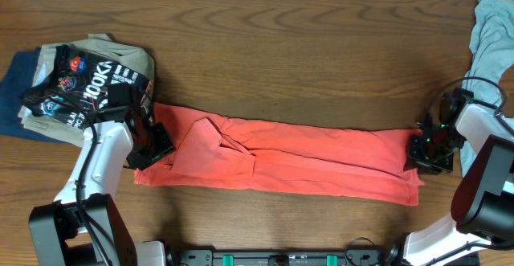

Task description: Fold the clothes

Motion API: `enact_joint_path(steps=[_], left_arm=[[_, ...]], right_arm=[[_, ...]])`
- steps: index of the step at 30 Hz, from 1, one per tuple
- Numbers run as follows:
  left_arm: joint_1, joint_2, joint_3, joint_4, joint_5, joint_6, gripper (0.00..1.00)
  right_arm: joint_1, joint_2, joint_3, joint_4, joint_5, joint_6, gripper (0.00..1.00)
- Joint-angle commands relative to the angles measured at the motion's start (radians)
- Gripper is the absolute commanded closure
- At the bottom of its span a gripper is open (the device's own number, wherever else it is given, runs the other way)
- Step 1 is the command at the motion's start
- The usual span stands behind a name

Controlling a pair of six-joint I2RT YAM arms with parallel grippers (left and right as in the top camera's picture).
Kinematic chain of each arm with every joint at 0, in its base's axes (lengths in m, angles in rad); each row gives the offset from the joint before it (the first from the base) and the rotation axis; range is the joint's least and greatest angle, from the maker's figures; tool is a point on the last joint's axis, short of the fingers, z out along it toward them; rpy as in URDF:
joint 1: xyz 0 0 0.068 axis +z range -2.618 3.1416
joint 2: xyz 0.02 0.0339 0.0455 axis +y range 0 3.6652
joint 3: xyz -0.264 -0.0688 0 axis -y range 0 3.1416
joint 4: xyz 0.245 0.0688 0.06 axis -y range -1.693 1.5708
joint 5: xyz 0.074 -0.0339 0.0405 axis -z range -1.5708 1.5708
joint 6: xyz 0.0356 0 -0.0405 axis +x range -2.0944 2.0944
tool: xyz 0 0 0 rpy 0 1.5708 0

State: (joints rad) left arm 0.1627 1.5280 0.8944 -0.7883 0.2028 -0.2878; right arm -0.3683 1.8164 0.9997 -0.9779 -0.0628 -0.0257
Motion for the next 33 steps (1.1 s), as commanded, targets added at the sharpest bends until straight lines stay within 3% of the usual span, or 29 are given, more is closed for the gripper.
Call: enact_joint_path(steps=[1,3,19,27,33], left_arm=[[0.004,0.004,-0.007,-0.003,-0.006,0.006,0.51],[0.004,0.004,-0.007,-0.003,-0.006,0.006,0.51],[0.004,0.004,-0.007,0.014,0.11,0.005,0.51],[0.004,0.004,-0.007,0.02,0.151,0.006,0.51],[0.004,0.004,-0.007,0.019,0.151,0.006,0.51]], right_arm=[[-0.005,0.058,-0.01,0.032,-0.066,-0.013,0.92],[-0.005,0.058,0.016,0.032,-0.065,-0.013,0.99],[-0.029,0.056,0.367,-0.093,0.006,0.022,0.99],[0.116,0.053,0.367,-0.127,-0.071,0.011,0.99],[0.293,0.053,0.367,-0.131,-0.109,0.086,0.99]])
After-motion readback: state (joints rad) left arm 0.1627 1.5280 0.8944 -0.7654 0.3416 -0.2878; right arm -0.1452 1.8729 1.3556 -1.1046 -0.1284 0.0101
